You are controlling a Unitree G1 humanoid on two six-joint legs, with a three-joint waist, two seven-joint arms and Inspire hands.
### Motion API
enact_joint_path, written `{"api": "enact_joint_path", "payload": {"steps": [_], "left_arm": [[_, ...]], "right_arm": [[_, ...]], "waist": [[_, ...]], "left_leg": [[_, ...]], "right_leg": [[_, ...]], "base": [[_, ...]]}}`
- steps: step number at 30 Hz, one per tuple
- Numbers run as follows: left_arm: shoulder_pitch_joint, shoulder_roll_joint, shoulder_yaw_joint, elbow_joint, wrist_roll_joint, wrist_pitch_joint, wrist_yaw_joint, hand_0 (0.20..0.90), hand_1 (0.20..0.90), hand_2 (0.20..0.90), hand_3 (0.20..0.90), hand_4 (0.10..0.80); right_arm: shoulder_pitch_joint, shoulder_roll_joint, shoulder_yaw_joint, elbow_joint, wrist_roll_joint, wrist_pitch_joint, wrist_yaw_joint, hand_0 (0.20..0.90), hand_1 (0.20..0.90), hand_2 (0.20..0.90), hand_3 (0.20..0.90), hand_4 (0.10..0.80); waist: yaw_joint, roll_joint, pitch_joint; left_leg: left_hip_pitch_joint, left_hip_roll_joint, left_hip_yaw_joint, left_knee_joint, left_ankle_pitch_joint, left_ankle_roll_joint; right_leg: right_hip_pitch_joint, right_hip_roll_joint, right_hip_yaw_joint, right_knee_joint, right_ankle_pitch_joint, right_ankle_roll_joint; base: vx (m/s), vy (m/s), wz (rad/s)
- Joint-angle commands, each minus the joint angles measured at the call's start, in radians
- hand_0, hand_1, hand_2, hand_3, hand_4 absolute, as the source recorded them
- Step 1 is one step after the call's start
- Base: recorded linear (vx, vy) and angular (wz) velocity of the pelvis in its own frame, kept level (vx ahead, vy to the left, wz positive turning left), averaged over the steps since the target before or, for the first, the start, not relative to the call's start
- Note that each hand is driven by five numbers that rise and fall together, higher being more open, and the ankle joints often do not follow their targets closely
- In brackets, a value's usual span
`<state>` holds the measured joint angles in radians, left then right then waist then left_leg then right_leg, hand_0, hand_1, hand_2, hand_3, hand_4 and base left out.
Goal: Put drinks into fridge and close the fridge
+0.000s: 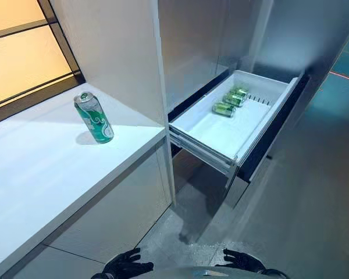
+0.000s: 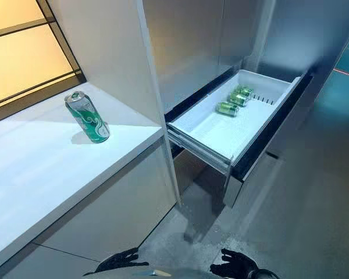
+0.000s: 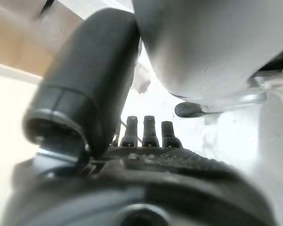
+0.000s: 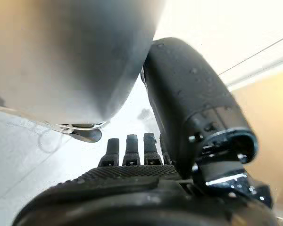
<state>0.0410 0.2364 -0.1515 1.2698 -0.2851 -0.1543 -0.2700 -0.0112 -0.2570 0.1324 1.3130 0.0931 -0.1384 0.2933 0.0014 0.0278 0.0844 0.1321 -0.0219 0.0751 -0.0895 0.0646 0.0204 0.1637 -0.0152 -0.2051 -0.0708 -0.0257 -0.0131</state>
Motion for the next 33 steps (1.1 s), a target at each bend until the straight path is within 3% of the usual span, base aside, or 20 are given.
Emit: {"api": "enact_joint_path", "payload": {"steps": [1, 12, 19, 26, 28, 29, 33], "left_arm": [[-0.042, -0.009, 0.01, 0.035, -0.022, -0.017, -0.016, 0.9, 0.9, 0.9, 0.9, 0.8], [-0.044, -0.005, 0.027, 0.019, -0.097, -0.084, -0.045, 0.9, 0.9, 0.9, 0.9, 0.8], [-0.059, 0.0, 0.001, -0.041, -0.155, -0.12, -0.201, 0.9, 0.9, 0.9, 0.9, 0.8], [-0.09, 0.008, -0.067, -0.185, -0.214, -0.013, -0.455, 0.9, 0.9, 0.9, 0.9, 0.8], [-0.103, 0.017, -0.082, -0.273, -0.272, 0.04, -0.516, 0.9, 0.9, 0.9, 0.9, 0.8], [-0.122, 0.036, -0.098, -0.411, -0.34, 0.097, -0.576, 0.9, 0.9, 0.9, 0.9, 0.8], [-0.158, 0.071, -0.093, -0.584, -0.448, 0.152, -0.686, 0.9, 0.9, 0.9, 0.9, 0.8]], "right_arm": [[-0.036, -0.014, 0.023, 0.024, -0.023, -0.011, 0.028, 0.9, 0.9, 0.9, 0.9, 0.8], [-0.038, -0.02, 0.022, 0.028, -0.032, -0.011, 0.034, 0.9, 0.9, 0.9, 0.9, 0.8], [-0.045, -0.03, 0.025, 0.017, -0.035, -0.003, 0.041, 0.9, 0.9, 0.9, 0.9, 0.8], [-0.057, -0.041, 0.034, -0.011, -0.036, 0.026, 0.048, 0.9, 0.9, 0.9, 0.9, 0.8], [-0.058, -0.048, 0.037, -0.026, -0.035, 0.038, 0.051, 0.9, 0.9, 0.9, 0.9, 0.8], [-0.056, -0.059, 0.039, -0.044, -0.035, 0.047, 0.052, 0.9, 0.9, 0.9, 0.9, 0.8], [-0.05, -0.069, 0.044, -0.059, -0.023, 0.051, 0.055, 0.9, 0.9, 0.9, 0.9, 0.8]], "waist": [[0.021, -0.016, 0.009], [0.023, -0.018, 0.009], [0.02, -0.014, 0.012], [0.004, -0.004, 0.008], [0.0, -0.001, 0.011], [-0.002, 0.004, 0.015], [-0.004, 0.005, 0.02]], "left_leg": [[0.01, -0.039, 0.012, 0.059, -0.145, 0.031], [0.014, -0.038, 0.01, 0.054, -0.142, 0.029], [0.012, -0.037, 0.014, 0.053, -0.141, 0.027], [0.016, -0.032, 0.031, 0.043, -0.14, 0.026], [0.016, -0.03, 0.036, 0.043, -0.14, 0.026], [0.014, -0.028, 0.038, 0.044, -0.141, 0.028], [0.014, -0.027, 0.039, 0.042, -0.14, 0.031]], "right_leg": [[-0.052, -0.028, -0.031, 0.108, -0.06, 0.045], [-0.049, -0.025, -0.028, 0.105, -0.059, 0.045], [-0.052, -0.024, -0.025, 0.105, -0.058, 0.045], [-0.062, -0.021, -0.009, 0.109, -0.055, 0.05], [-0.066, -0.021, -0.004, 0.111, -0.054, 0.053], [-0.072, -0.022, 0.002, 0.114, -0.051, 0.055], [-0.077, -0.02, 0.011, 0.116, -0.046, 0.058]], "base": [[0.0, 0.0, 0.0], [0.0, 0.0, 0.0], [0.0, 0.0, 0.0], [0.0, 0.005, -0.02], [-0.019, 0.021, -0.12], [-0.036, 0.022, -0.17], [-0.022, 0.005, -0.08]]}}
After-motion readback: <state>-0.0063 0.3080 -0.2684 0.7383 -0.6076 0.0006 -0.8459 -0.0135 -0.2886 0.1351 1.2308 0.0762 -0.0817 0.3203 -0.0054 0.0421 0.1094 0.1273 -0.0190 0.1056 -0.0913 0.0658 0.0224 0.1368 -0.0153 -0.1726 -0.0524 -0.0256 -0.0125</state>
